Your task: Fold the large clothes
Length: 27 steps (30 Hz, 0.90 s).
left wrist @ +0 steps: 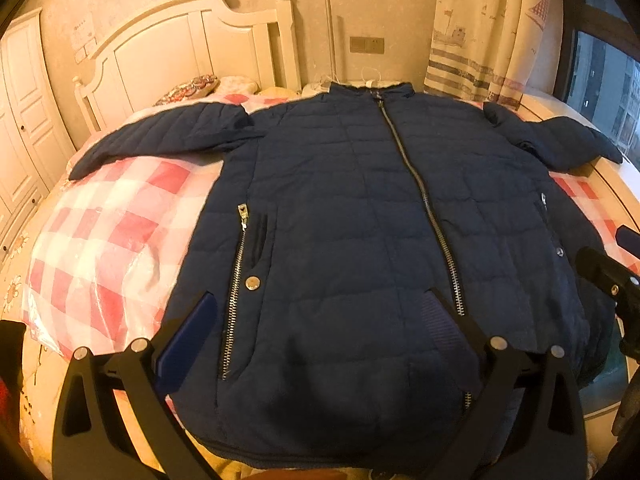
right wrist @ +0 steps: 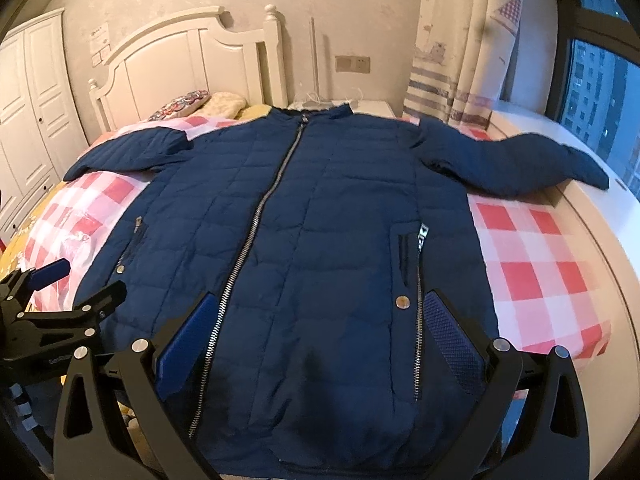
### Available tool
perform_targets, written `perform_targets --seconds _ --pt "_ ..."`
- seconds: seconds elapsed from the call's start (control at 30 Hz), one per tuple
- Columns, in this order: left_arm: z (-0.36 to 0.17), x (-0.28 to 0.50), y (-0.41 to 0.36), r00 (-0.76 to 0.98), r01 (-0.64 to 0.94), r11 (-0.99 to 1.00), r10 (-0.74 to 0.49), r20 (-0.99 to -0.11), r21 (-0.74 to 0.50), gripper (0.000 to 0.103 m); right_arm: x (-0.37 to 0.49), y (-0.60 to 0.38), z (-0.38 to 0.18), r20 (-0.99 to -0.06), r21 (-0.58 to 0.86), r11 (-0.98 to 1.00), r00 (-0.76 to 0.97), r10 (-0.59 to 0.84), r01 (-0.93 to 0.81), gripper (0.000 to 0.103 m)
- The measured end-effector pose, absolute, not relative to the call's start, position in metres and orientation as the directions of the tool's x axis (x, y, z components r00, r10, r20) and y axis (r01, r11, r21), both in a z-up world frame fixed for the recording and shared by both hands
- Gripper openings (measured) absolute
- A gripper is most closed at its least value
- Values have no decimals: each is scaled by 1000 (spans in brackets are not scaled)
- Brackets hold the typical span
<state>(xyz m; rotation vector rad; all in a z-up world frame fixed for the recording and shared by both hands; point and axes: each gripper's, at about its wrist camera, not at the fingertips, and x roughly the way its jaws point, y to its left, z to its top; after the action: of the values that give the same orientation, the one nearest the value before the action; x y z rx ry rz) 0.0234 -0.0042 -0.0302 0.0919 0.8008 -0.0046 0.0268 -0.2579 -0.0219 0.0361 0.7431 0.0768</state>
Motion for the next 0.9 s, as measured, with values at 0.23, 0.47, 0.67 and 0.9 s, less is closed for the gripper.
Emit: perform_targets --seconds 0.23,0.47,0.67,0.9 --pt "5 0 -5 788 38 996 22 -615 85 101 8 -254 1 -608 32 997 791 73 -67 98" --pt "24 -10 -11 821 56 995 3 -571 84 101 -4 -259 13 -559 2 999 828 36 -42 98" --pt "4 31 -24 784 92 990 -8 -620 104 101 19 -267 1 -573 -8 999 819 29 -41 98" --pt "-50 168 -39 689 83 971 106 -717 224 101 110 -347 -43 -675 46 989 734 -74 142 98"
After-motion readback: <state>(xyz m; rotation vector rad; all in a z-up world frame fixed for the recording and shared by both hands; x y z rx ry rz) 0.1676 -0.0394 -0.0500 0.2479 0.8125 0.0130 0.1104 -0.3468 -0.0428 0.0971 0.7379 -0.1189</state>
